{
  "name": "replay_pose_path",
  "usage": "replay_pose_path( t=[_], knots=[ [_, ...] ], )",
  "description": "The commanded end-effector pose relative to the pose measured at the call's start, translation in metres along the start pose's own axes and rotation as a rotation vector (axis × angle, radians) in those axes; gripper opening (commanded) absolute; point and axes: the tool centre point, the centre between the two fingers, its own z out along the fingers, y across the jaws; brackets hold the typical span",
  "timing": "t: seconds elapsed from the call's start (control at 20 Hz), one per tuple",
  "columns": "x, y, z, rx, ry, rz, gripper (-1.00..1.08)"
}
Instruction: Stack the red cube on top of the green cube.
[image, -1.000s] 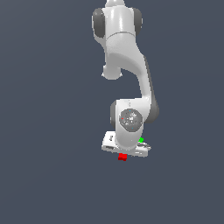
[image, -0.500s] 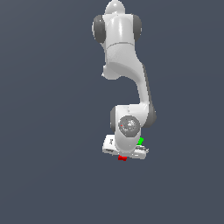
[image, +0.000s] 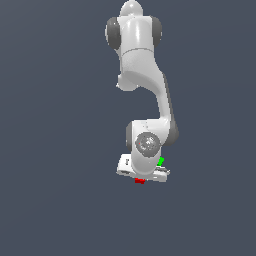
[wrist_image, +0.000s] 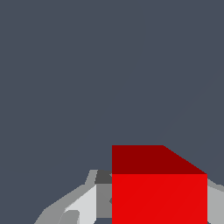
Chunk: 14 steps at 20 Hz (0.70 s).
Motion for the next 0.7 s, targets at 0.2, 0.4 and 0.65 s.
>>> replay_pose_path(
  t=[0.2, 0.4, 0.65],
  knots=[
    [0.000, 0.000, -0.003, 0.000, 0.000, 0.000, -1.00],
    [-0.001, 0.000, -0.015, 0.000, 0.000, 0.000, -1.00],
    [-0.001, 0.000, -0.048, 0.000, 0.000, 0.000, -1.00]
  ],
)
